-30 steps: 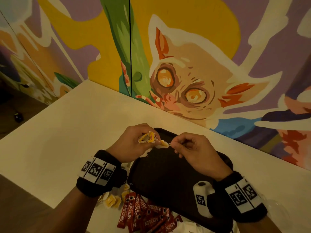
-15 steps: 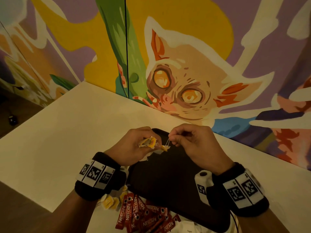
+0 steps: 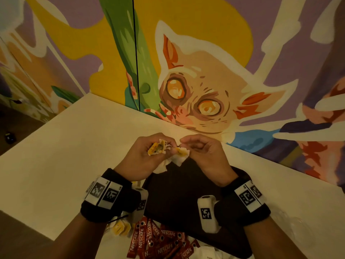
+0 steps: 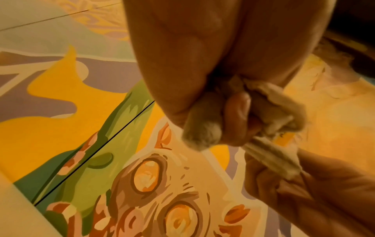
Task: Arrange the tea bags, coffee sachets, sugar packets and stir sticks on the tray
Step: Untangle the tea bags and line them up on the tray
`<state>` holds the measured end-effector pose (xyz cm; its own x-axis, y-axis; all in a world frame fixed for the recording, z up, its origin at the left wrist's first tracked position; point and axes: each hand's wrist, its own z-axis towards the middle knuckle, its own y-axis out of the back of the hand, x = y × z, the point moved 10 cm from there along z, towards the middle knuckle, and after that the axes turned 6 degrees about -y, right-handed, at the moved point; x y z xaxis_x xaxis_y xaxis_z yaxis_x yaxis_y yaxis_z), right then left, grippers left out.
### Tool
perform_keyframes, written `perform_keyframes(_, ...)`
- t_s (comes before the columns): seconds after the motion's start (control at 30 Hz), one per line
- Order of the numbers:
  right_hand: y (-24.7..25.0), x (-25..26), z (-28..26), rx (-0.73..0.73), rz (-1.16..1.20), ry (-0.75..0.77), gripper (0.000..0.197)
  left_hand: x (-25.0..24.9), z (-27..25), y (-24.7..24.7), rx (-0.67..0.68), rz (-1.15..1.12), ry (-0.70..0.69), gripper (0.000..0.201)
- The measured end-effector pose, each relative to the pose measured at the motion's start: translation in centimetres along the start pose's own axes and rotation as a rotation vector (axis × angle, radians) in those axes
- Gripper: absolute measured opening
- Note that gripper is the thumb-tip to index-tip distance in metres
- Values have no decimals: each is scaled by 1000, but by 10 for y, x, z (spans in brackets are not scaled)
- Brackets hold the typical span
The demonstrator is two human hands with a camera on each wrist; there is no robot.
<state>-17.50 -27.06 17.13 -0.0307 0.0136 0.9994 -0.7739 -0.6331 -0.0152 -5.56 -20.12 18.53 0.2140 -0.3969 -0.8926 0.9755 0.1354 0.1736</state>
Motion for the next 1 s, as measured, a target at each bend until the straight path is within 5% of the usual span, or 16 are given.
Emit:
perform_keyframes(0.23, -14, -18, -4, 50, 9, -72, 21, 7, -1, 15, -222, -53, 31, 8)
perform_keyframes(0.53, -20, -28, 1, 15, -183, -87, 9, 29, -10, 21, -330, -21, 112, 9)
perform_keyframes(0.7, -11, -67, 20, -70, -271, -149, 8, 70, -29, 27, -412, -14, 367, 12)
perform_keyframes(0.83, 14, -128, 41, -159, -383, -341, 10, 111, -58, 27, -485, -239, 650, 18)
perform_keyframes(1.0, 42, -188, 74, -267, -490, -506, 18, 146, -79, 27, -506, -385, 792, 26)
